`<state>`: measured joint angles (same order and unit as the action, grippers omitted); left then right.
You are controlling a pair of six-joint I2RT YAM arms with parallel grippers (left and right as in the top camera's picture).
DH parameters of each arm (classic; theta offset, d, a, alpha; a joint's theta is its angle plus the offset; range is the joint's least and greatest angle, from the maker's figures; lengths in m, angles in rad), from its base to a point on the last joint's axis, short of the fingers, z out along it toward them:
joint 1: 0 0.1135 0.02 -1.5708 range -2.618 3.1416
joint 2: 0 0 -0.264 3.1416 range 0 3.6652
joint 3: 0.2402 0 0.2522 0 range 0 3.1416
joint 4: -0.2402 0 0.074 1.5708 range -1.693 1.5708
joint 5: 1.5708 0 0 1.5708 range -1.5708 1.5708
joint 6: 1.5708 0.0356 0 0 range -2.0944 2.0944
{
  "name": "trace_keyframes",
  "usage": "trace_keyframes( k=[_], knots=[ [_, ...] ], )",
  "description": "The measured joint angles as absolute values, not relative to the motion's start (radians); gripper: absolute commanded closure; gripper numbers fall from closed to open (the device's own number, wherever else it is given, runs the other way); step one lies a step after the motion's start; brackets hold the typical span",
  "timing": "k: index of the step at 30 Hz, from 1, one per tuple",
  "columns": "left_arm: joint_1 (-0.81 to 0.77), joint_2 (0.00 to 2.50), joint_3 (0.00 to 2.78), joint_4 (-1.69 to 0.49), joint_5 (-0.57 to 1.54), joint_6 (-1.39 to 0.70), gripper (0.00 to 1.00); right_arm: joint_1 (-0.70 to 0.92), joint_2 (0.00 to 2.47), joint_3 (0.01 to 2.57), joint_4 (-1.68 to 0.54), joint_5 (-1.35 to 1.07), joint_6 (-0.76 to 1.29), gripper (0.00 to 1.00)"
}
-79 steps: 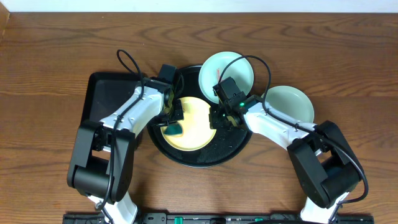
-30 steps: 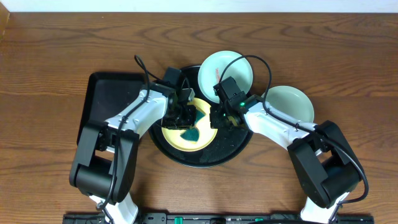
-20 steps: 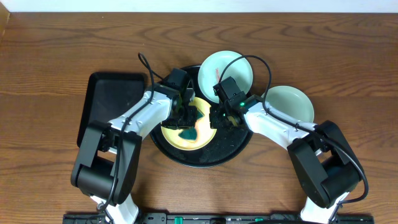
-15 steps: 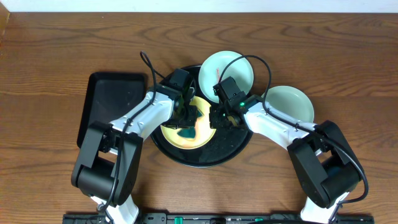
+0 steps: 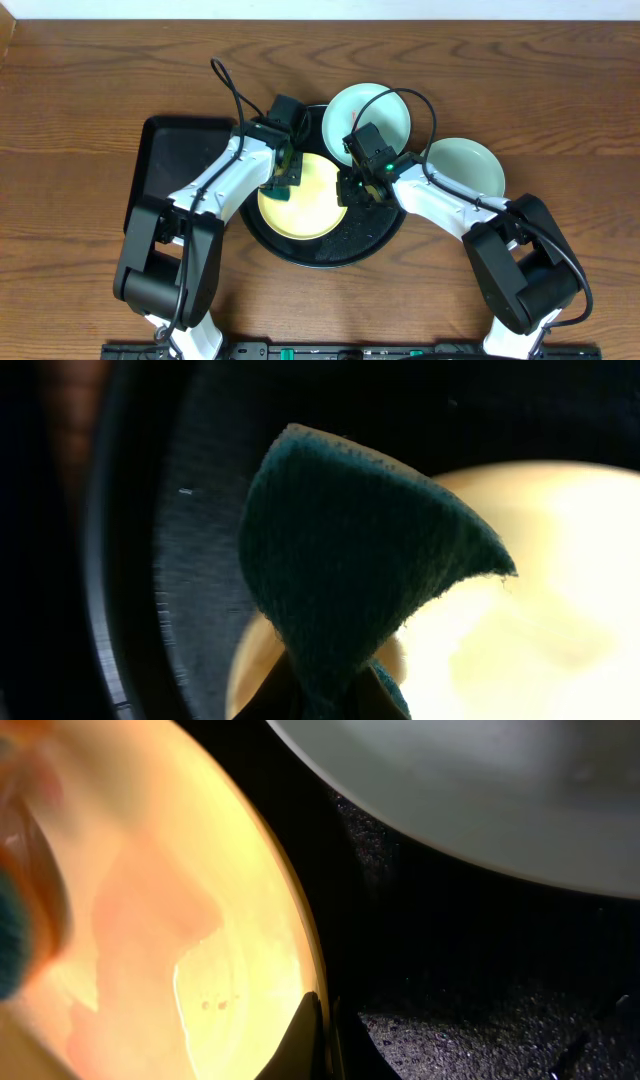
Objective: Clean dirty plates on tray and stack at the side
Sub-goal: 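Lift the sponge and return the left arm beside the sponge tray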
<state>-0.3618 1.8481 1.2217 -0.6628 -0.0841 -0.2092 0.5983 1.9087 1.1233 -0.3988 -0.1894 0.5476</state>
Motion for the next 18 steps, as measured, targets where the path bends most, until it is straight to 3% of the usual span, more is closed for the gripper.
trace_keyframes(
  k=[11,18],
  knots=[
    [-0.342,1.845,1.398,-0.827,-0.164,-0.210,0.92,0.598,1.909,1.123,-0.399,-0.186,0.547,0.99],
    [-0.218,1.757,1.462,-0.898,-0.119,-0.210,0.93,0.598,1.909,1.123,-0.400,-0.186,0.546,0.96]
  ],
)
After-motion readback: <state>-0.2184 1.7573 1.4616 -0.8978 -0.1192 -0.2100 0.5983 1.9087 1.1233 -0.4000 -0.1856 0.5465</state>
